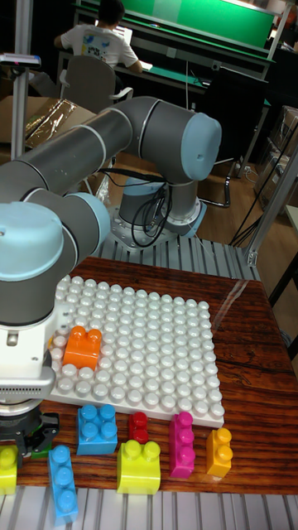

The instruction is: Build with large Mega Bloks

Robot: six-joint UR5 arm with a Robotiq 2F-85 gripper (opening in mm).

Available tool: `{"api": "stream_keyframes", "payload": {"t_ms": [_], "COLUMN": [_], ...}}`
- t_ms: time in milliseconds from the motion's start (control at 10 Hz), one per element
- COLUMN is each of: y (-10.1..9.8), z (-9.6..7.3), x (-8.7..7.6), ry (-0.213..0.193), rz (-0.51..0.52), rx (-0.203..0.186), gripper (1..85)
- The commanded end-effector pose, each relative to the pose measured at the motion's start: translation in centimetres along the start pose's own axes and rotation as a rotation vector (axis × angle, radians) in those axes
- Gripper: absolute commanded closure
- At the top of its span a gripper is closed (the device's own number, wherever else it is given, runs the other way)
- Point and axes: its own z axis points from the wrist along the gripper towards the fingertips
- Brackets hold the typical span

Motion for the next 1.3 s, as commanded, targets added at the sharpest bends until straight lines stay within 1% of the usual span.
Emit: {"api": "stream_keyframes", "payload": {"t_ms": [0,100,200,300,400,600,800,1000,1200], "y": [-0.2,0.0,0.3,0.4,0.6,1.9,3.5,4.8,6.2], "z": [-1.0,-1.7,-2.8,-4.2,-6.0,-8.2,-9.9,-10.7,-10.9], "x": [-0.1,-0.3,0.0,0.4,0.7,1.6,2.6,3.4,4.5], "ry": [0.002,-0.006,0.001,0.017,0.025,0.036,0.046,0.046,0.036], "rz": [0.021,0.025,0.026,0.024,0.030,0.059,0.094,0.125,0.171], "rx": [0.014,0.013,0.003,-0.004,-0.004,-0.003,-0.007,-0.012,-0.002], "gripper": [81.7,84.7,84.7,84.7,84.7,84.7,84.7,84.7,84.7]}}
